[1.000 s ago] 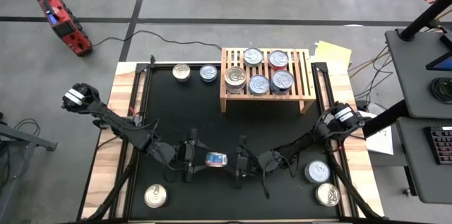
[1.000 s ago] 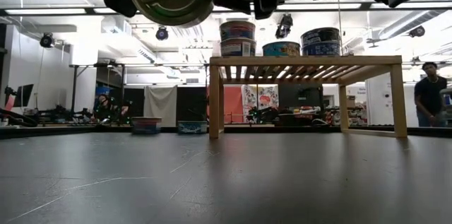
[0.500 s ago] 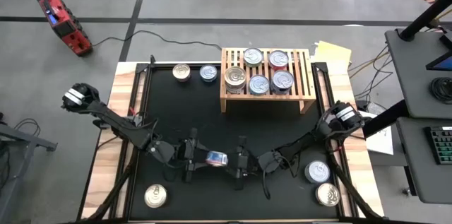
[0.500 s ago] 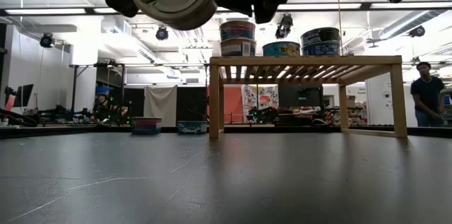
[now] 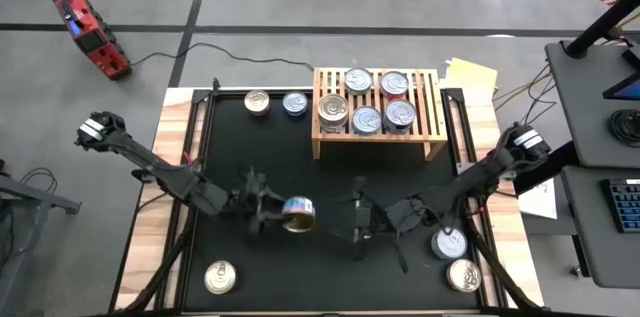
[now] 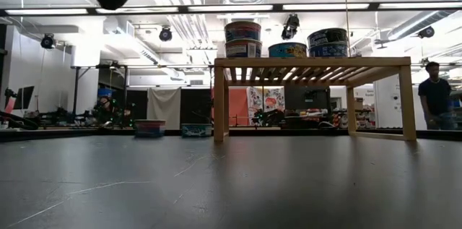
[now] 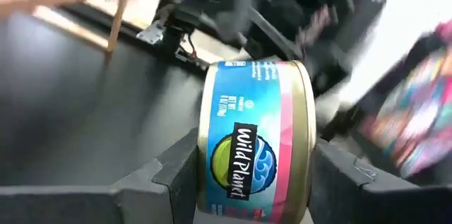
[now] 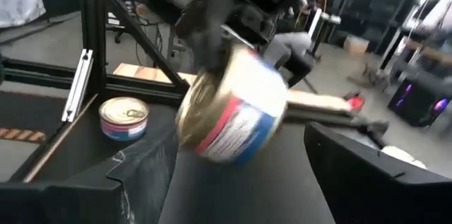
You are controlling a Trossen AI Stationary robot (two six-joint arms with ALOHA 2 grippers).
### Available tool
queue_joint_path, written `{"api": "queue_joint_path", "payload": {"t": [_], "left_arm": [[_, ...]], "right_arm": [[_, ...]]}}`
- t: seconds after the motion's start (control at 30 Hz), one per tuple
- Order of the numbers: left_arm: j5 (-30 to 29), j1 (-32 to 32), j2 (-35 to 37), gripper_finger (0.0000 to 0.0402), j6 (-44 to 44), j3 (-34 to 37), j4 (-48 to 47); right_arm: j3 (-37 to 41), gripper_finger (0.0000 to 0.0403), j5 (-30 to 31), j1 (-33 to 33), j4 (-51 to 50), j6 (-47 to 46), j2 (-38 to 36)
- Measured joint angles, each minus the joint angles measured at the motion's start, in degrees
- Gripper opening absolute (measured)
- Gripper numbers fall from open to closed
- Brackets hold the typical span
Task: Stack canned seafood by type on shelf
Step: Stack the blue-pink tuna can on top of the blue-pink tuna can on the shelf
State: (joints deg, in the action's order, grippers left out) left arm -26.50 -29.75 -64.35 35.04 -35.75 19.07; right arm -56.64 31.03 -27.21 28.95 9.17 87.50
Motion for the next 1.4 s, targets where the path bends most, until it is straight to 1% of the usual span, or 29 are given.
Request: {"api": "queue_joint_path", "payload": {"t": [0.07, 0.13, 0.2, 0.3, 0.43, 0.53, 0.67, 0.77, 0.93, 1.1, 1.2, 1.3, 1.4], "left_arm": [[0.3, 0.5, 2.1, 0.0178, 7.9, 0.0, -0.9], [2.8, 1.1, 3.7, 0.0178, 12.2, 0.0, -2.1], [5.7, 1.6, 5.1, 0.0178, 17.2, 0.0, -3.2], [7.1, 1.7, 6.4, 0.0178, 26.4, 0.0, -3.5], [6.0, 1.8, 7.1, 0.0178, 33.5, 0.0, -3.4], [4.7, 1.8, 7.1, 0.0178, 36.6, 0.0, -3.2], [3.5, 1.9, 7.0, 0.0178, 37.7, 0.0, -3.3], [2.8, 2.0, 6.9, 0.0178, 38.0, 0.0, -3.3], [2.1, 2.2, 7.0, 0.0178, 37.9, 0.0, -2.0], [2.2, 2.1, 6.7, 0.0178, 37.7, 0.0, -1.3], [2.7, 2.1, 6.6, 0.0178, 37.6, 0.0, -1.5], [3.1, 2.1, 6.5, 0.0178, 36.6, 0.0, -1.3], [3.1, 2.1, 6.5, 0.0178, 34.6, 0.0, -1.3]], "right_arm": [[0.0, 0.0298, -0.4, -0.3, 0.1, 4.2, -1.0], [0.0, 0.0294, -2.1, -0.6, 0.0, 8.9, -1.6], [0.0, 0.0289, -3.6, -0.9, 0.0, 15.5, -1.8], [-1.2, 0.0281, -3.8, -1.7, 0.1, 29.1, -0.9], [-4.2, 0.0270, -3.7, -2.8, -0.1, 47.9, 2.3], [-7.2, 0.0264, 0.9, -3.5, 0.0, 59.7, 5.2], [-11.8, 0.0259, 11.7, -3.7, 0.0, 72.8, 9.8], [-14.6, 0.0258, 16.6, -3.5, -0.1, 79.0, 12.6], [-18.5, 0.0269, 22.7, -3.4, 0.0, 87.4, 16.0], [-21.7, 0.0274, 23.0, -2.5, 0.1, 93.0, 18.6], [-23.3, 0.0271, 23.1, -1.6, 0.1, 94.0, 19.5], [-23.6, 0.0257, 24.3, -0.9, 0.2, 93.5, 19.5], [-23.5, 0.0230, 24.7, -0.6, 0.5, 93.5, 19.4]]}}
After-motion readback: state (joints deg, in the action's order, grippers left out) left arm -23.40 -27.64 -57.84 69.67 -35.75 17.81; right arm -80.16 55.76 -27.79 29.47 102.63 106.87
